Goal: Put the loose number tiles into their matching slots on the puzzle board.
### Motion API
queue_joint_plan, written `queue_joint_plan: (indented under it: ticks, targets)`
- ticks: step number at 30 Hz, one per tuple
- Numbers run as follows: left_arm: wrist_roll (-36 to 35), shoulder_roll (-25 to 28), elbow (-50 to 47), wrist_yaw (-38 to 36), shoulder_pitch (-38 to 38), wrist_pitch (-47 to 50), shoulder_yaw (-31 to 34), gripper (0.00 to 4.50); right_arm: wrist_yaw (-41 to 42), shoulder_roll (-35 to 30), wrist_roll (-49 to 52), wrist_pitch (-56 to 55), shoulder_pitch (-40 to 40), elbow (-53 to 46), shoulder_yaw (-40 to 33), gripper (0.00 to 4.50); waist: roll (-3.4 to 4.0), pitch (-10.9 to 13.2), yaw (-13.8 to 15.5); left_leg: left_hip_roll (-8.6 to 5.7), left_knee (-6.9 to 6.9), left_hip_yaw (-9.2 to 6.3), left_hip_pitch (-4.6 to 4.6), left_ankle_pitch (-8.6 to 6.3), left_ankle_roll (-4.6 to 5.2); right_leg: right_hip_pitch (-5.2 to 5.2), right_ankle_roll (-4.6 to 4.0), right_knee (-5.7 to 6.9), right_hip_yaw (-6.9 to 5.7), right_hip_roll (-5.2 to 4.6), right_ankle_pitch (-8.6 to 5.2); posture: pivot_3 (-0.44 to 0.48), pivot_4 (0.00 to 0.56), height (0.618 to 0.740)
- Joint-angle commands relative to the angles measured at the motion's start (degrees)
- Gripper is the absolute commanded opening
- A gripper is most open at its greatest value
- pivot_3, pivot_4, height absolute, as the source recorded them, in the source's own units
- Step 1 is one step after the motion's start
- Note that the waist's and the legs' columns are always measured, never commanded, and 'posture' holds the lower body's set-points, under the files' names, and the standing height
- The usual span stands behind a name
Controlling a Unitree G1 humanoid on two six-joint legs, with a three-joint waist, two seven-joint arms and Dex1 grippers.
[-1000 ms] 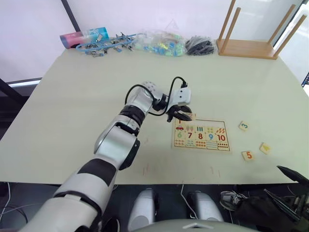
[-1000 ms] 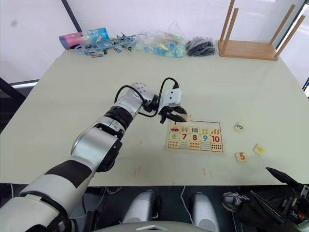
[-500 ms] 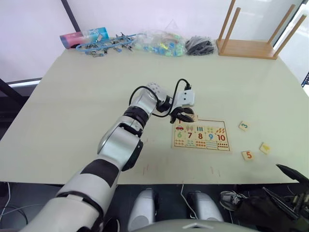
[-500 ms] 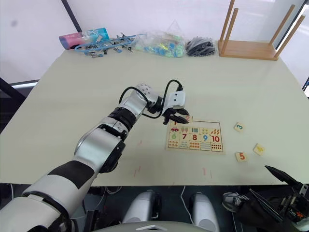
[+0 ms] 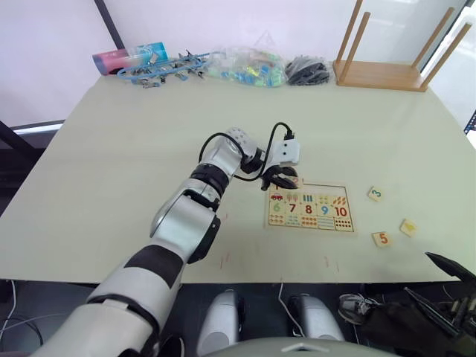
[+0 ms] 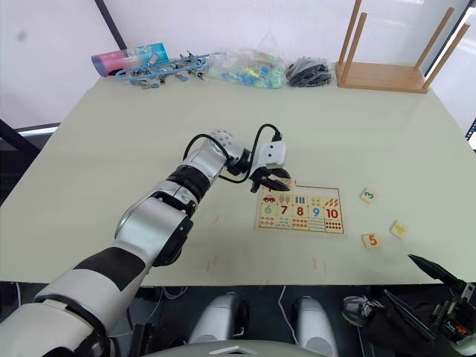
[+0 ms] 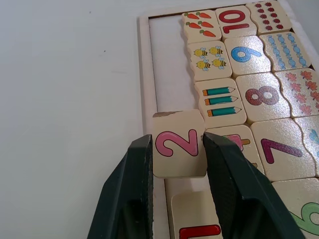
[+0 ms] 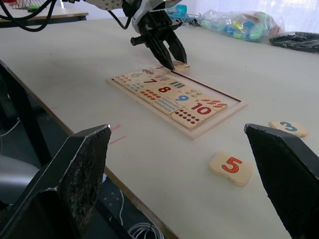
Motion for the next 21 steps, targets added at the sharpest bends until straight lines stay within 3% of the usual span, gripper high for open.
queue_joint_plan:
  ticks: [1, 7, 9, 12, 13, 15, 21]
  targets:
    - [-0.04, -0.06, -0.29, 0.21, -0.37, 0.18, 0.21, 1.03, -0.23, -0.59, 0.59, -0.45, 0.86, -1.91, -0.63, 4.50, 0.00, 0.00, 0.00, 0.00, 0.00, 0.00, 0.00, 0.00, 0.00, 0.00, 0.01, 0.00, 0.00, 0.00, 0.00, 0.000, 0.150, 0.738]
    - [0.01, -0.14, -0.44, -0.07, -0.26, 0.44, 0.19, 1.03, -0.52, -0.62, 0.47, -0.31, 0.94, -2.25, -0.58, 4.50, 0.00, 0.00, 0.00, 0.00, 0.04, -0.01, 0.00, 0.00, 0.00, 0.00, 0.03, 0.04, 0.00, 0.00, 0.02, 0.000, 0.150, 0.738]
    - [-0.09, -0.20, -0.49, -0.38, -0.20, 0.88, 0.22, 2.04, -0.73, -0.60, 0.41, -0.19, 0.98, -2.51, -0.52, 4.50, 0.00, 0.00, 0.00, 0.00, 0.06, -0.01, 0.00, 0.00, 0.00, 0.00, 0.03, 0.07, 0.00, 0.00, 0.02, 0.000, 0.150, 0.738]
    - [-0.01, -0.18, -0.64, -0.50, -0.13, 0.98, 0.13, 3.07, -0.91, -0.58, 0.32, -0.10, 1.05, -2.76, -0.47, 4.50, 0.00, 0.00, 0.00, 0.00, 0.11, -0.02, 0.01, 0.00, 0.00, 0.00, 0.03, 0.14, 0.00, 0.00, 0.02, 0.000, 0.150, 0.738]
    - [0.02, -0.17, -0.68, -0.49, -0.12, 1.01, 0.10, 3.69, -1.00, -0.59, 0.30, -0.07, 1.07, -2.85, -0.44, 4.50, 0.00, 0.00, 0.00, 0.00, 0.15, -0.02, 0.01, 0.00, 0.00, 0.00, 0.03, 0.18, 0.00, 0.00, 0.02, 0.000, 0.150, 0.738]
    - [0.06, -0.17, -0.70, -0.48, -0.13, 1.17, 0.09, 4.43, -1.20, -0.61, 0.27, -0.01, 1.13, -3.06, -0.38, 4.50, 0.00, 0.00, 0.00, 0.00, 0.23, -0.03, 0.00, 0.00, 0.00, 0.00, 0.03, 0.24, 0.00, 0.00, 0.01, 0.000, 0.150, 0.738]
    - [-0.43, -0.31, -0.81, -0.47, -0.32, 1.63, 0.57, 4.43, -1.72, -0.66, 0.15, 0.16, 1.35, -3.70, -0.19, 4.50, 0.00, 0.00, -0.01, 0.00, 0.57, -0.07, 0.01, -0.01, 0.01, 0.00, -0.16, 0.54, 0.03, 0.00, -0.09, 0.000, 0.150, 0.738]
